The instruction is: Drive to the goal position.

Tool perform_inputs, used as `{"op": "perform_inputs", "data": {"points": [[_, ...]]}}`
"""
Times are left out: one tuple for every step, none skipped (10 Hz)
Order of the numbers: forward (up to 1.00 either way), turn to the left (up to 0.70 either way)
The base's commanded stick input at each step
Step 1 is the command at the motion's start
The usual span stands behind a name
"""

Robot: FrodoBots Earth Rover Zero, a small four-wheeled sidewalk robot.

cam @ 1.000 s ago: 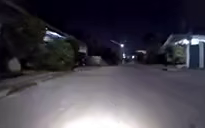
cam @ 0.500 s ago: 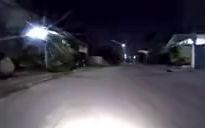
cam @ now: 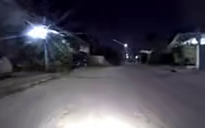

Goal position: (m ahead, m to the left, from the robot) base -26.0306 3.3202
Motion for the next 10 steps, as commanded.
{"op": "perform_inputs", "data": {"points": [[0.12,0.24],[0.12,0.24],[0.12,0.24],[0.12,0.24],[0.12,0.24],[0.12,0.24],[0.12,0.24],[0.12,0.24],[0.12,0.24],[0.12,0.24]]}}
